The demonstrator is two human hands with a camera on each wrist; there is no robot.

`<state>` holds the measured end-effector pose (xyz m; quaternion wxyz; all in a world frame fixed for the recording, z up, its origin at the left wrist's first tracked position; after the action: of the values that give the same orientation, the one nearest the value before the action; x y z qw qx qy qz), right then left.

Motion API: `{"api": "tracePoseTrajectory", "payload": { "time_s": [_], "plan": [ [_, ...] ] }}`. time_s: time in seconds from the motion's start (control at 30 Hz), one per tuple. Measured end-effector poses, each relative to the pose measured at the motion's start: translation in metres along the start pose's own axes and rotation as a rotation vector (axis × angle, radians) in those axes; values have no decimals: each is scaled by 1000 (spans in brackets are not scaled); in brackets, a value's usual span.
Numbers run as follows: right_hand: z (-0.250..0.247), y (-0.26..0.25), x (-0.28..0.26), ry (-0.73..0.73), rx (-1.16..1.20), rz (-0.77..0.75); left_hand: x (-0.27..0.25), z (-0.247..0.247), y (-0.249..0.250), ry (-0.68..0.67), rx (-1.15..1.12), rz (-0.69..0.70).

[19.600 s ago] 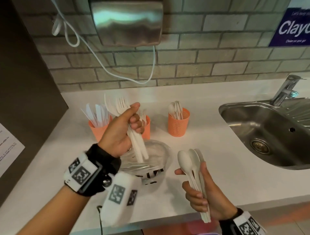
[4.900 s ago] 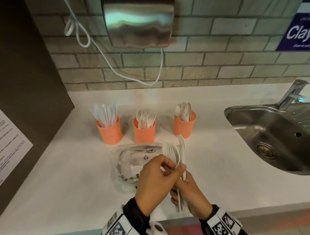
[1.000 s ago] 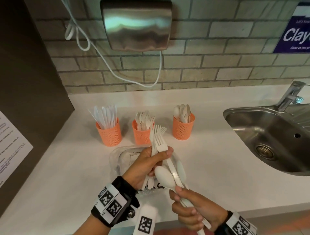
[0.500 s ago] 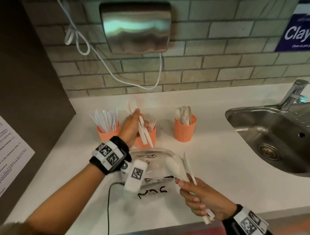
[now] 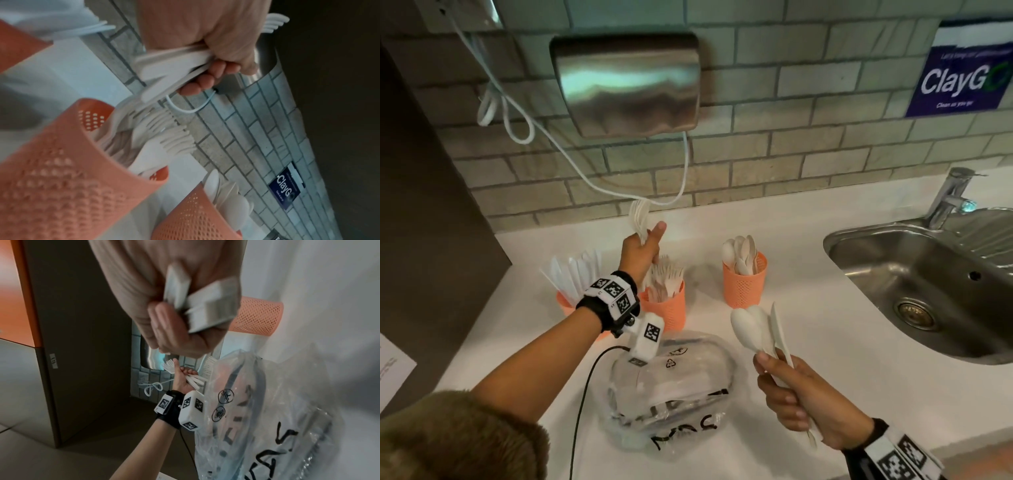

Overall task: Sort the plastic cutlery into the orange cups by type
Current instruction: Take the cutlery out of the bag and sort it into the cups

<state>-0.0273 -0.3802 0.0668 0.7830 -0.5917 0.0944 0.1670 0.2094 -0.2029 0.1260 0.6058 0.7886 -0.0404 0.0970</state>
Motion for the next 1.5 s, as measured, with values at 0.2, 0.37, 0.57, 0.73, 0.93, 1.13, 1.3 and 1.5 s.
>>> {"api": "tracePoseTrajectory", "payload": {
  "time_s": [0.2, 0.37, 0.57, 0.73, 0.93, 1.13, 1.3, 1.5],
  "plan": [
    [-14, -2, -1, 88, -38, -57, 4, 12, -11, -15, 40, -14],
    [-22, 0, 1, 137, -37, -60, 1, 12, -8, -2, 103, 57],
    [-22, -2, 7, 121, -38, -66, -1, 12, -18, -29, 63, 15],
    [-22, -1, 11, 115, -47, -63, -8, 11, -24, -102, 146, 67],
    [-21, 3, 12, 115, -51, -48, -19, 8, -23, -101, 352, 152],
    [-19, 2, 11, 108, -44, -58, -27, 5, -17, -62, 522, 252],
    [-17, 1, 10, 106, -59, -68, -34, 19, -13, -80, 916, 388],
    [-16, -7, 7, 110, -10, -81, -38, 35, -38, -264, 1155, 286]
  ]
}}
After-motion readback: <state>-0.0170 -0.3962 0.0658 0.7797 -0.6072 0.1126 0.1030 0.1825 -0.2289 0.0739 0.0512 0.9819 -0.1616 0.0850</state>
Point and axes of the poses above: each hand's wrist, its own x-axis towards the middle knuckle, its own z-axis out of the palm, y = z × x, the point moved 7 cm from there along x, towards the middle knuckle, and after that the axes turned 3 degrees about y, right-handed, at the moved point
